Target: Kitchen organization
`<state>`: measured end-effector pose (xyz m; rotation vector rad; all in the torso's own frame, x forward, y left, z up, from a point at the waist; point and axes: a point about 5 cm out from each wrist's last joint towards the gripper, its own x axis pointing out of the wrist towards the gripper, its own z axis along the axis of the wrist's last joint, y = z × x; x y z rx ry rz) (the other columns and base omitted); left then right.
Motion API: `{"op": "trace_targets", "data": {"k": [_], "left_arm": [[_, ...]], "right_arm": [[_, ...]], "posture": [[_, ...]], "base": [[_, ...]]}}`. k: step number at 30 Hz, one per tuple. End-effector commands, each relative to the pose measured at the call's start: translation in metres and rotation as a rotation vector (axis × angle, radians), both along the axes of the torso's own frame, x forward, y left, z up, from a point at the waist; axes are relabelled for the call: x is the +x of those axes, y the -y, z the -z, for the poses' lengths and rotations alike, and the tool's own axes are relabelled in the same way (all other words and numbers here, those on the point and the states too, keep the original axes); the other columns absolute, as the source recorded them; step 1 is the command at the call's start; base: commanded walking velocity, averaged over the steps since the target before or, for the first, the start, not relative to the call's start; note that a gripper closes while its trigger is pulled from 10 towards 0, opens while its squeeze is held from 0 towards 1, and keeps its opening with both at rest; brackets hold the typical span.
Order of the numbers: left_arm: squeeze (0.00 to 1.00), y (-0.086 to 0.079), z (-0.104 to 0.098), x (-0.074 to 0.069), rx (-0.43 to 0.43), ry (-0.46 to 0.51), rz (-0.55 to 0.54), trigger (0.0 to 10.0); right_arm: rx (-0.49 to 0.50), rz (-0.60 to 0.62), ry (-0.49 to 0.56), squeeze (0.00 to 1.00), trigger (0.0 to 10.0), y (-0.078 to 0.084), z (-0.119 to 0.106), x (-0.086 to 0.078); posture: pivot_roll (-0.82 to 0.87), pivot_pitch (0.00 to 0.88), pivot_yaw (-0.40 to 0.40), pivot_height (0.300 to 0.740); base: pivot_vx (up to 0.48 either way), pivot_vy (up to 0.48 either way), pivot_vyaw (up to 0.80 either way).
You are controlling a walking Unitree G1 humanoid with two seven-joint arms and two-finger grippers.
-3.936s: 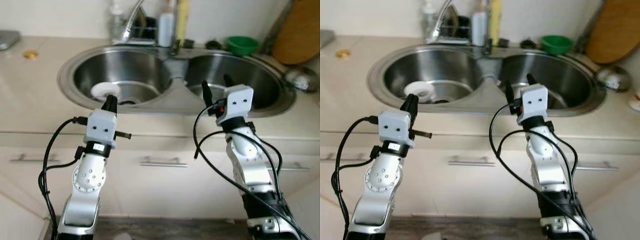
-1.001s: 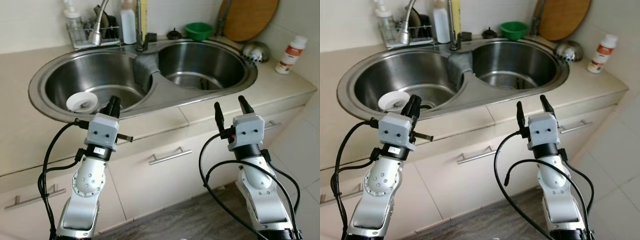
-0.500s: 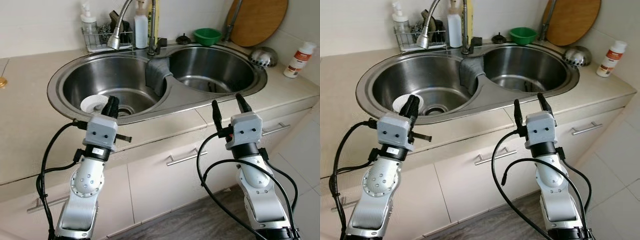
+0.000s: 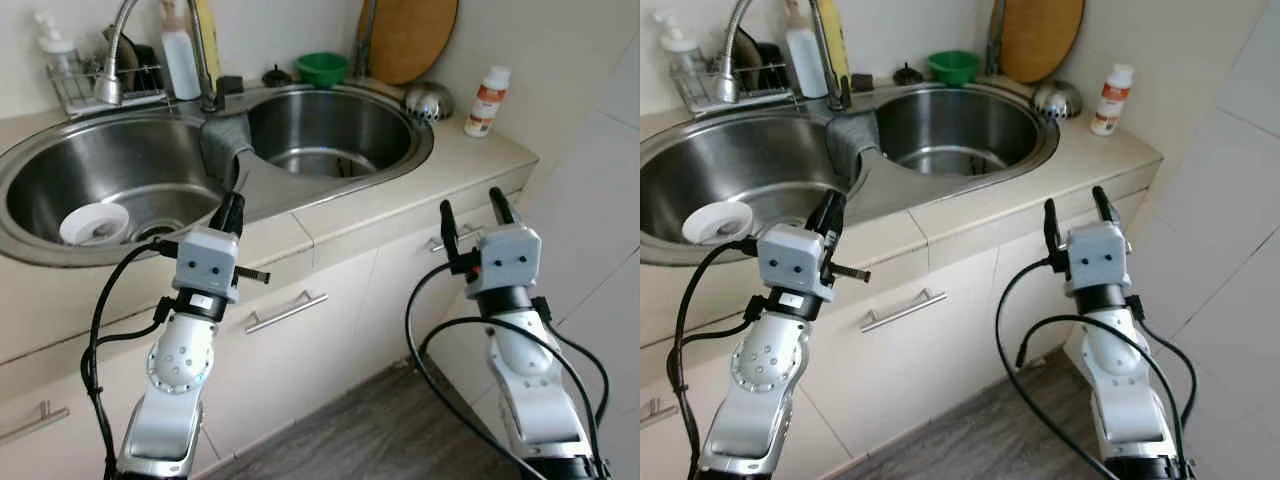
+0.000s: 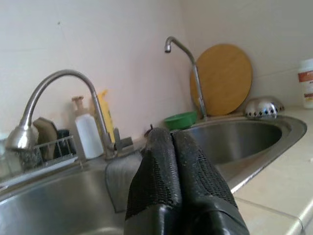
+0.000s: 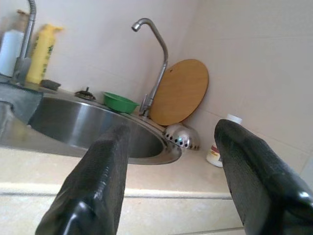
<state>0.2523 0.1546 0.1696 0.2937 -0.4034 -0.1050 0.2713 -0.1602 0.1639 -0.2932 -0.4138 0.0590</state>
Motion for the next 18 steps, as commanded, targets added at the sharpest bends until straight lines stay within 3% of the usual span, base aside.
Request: {"op": "trace_targets", "data": {"k": [1, 7, 11, 13, 18], "left_arm": [[0.0, 0.0016, -0.0032, -0.0006, 0.013, 0.017, 0.007, 10.0], [0.0, 0.0021, -0.0031, 0.0, 0.032, 0.017, 0.01, 10.0], [0.0, 0.0023, -0.0023, -0.0003, 0.022, 0.011, 0.014, 10.0], [0.0, 0.0007, -0.0045, -0.0012, -0.014, 0.032, 0.012, 10.0], [0.0, 0.0003, -0.0034, 0.0001, 0.002, 0.015, 0.006, 10.0]], "right_arm": [[-0.009, 0.008, 0.013, 0.0, 10.0, 0.002, -0.0034, 0.0001], [-0.012, 0.008, 0.013, 0.0, 10.0, 0.0017, -0.0032, 0.0005], [-0.013, 0.009, 0.013, 0.0, 10.0, 0.0016, -0.0033, 0.0005], [-0.011, 0.011, 0.012, 0.0, 10.0, 0.002, -0.0033, 0.0005], [-0.007, 0.013, 0.012, 0.0, 10.0, 0.0021, -0.0033, 0.0008]], "posture": [[-0.03, 0.008, -0.063, 0.74], [-0.03, 0.008, -0.063, 0.74], [-0.03, 0.009, -0.062, 0.74], [-0.03, 0.01, -0.062, 0.74], [-0.03, 0.008, -0.062, 0.74]], "base": [[0.0, 0.0, -0.8], [0.0, 0.0, -0.8], [0.0, -0.43, -0.8], [0.0, 0.0, -0.8], [0.0, 0.0, -0.8]]}}
